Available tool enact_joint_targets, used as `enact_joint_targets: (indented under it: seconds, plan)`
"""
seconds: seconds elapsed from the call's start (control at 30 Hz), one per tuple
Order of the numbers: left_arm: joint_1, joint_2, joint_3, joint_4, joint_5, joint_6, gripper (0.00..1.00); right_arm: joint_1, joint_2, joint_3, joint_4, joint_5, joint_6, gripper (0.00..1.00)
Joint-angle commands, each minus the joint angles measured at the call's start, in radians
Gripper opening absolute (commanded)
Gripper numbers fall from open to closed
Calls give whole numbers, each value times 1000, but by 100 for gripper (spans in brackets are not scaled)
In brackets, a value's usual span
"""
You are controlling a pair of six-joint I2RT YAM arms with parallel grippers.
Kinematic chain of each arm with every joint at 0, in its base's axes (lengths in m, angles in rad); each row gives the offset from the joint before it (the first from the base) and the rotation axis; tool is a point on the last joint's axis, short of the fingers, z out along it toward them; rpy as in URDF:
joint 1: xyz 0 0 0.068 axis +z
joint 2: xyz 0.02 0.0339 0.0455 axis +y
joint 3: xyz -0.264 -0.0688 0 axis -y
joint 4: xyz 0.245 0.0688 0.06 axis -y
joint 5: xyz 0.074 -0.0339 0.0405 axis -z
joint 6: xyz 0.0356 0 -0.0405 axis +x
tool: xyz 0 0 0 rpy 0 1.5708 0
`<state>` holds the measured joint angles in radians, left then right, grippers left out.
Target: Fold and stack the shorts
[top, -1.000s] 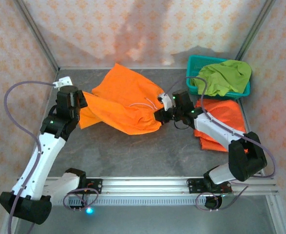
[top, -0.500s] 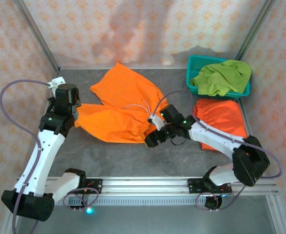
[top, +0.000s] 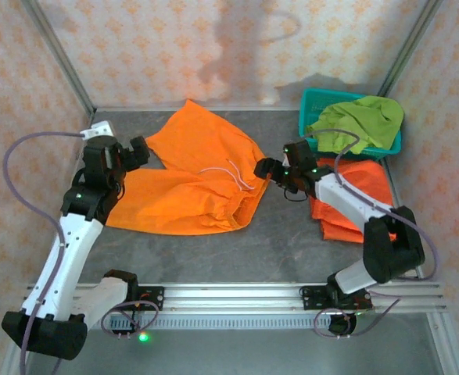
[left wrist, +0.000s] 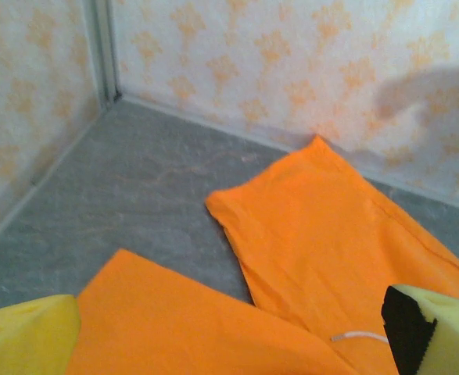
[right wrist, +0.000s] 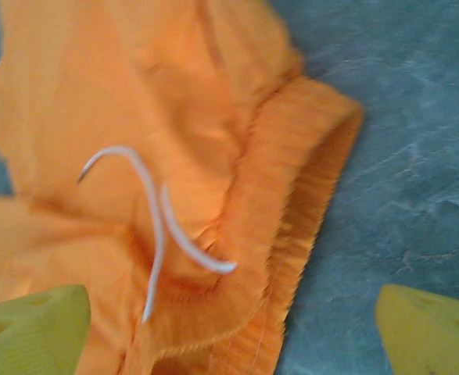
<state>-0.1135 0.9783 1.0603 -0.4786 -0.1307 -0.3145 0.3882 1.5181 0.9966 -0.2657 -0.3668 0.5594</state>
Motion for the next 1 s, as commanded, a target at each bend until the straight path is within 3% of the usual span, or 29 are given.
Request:
enact_joint_targets:
  seconds: [0.0,0.27,0.5,0.63,0.77,0.87,0.97]
  plan:
    - [-7,6,-32,39,62,-49,100,-13,46,26,83,113,248,86]
    - [-9,20,-69,49,76,-74,100,-29,162,8,282,125,454,65]
    - [-11,58,-105,37,72,-177,100,-33,274,63,262,107,502,60]
    - [-11,88,-133,39,84,-214,100,-33,303,76,276,132,524,44]
    - [-9,103,-140,36,85,-240,100,-33,326,148,234,178,461,9]
    - [-10,99,-139,31,73,-235,100,-33,345,244,196,178,348,0]
    - [-10,94,-141,28,63,-230,100,-29,362,373,129,155,181,0]
